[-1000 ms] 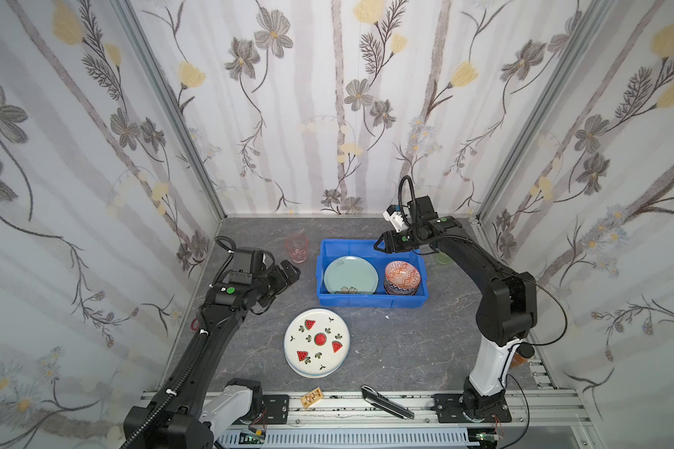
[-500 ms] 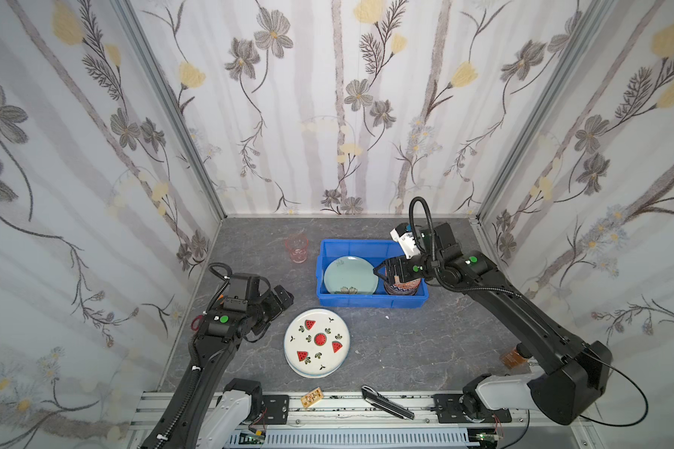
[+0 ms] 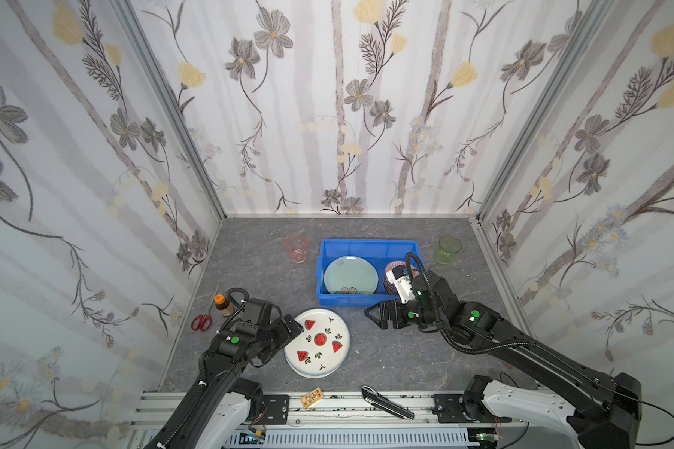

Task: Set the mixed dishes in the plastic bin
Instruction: 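Reach both grippers to the rim of the white watermelon plate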

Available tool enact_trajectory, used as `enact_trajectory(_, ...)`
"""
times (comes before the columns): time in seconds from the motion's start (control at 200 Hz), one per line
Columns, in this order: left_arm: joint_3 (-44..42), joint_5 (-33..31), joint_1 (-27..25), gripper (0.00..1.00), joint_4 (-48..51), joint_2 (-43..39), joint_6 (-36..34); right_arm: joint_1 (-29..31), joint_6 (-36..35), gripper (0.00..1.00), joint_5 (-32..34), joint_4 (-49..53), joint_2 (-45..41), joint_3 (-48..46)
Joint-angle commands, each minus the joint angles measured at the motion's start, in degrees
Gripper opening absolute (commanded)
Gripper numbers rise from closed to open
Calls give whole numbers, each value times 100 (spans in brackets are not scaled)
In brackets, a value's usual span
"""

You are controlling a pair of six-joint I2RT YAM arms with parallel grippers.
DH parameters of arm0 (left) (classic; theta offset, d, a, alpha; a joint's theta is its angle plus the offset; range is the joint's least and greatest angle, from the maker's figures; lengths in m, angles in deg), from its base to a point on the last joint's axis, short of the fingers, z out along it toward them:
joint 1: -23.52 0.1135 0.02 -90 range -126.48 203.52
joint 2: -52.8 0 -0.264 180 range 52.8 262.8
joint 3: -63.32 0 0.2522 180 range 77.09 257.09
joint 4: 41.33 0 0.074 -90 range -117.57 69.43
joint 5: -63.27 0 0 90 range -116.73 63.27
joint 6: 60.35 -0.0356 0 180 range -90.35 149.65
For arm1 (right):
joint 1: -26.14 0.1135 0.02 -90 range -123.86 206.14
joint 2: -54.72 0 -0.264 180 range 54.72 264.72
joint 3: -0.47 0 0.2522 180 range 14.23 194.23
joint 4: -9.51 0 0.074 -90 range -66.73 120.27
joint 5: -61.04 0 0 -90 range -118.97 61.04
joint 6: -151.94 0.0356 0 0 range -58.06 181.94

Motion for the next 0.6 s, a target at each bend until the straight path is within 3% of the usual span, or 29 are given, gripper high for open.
enact_trajectory(0.0,-92,-51,-178,100,-478,135,168,210,552,96,202,-753,90,-227)
enact_trajectory(0.345,-144,-824,-905,100,-997,697,473,454,917,94,-84,-1893,843,-799)
enact_trajectory(0.6,-70,-1094,-1081,100,-984,379,632,505,942,93,-150,-2140,1172,-863)
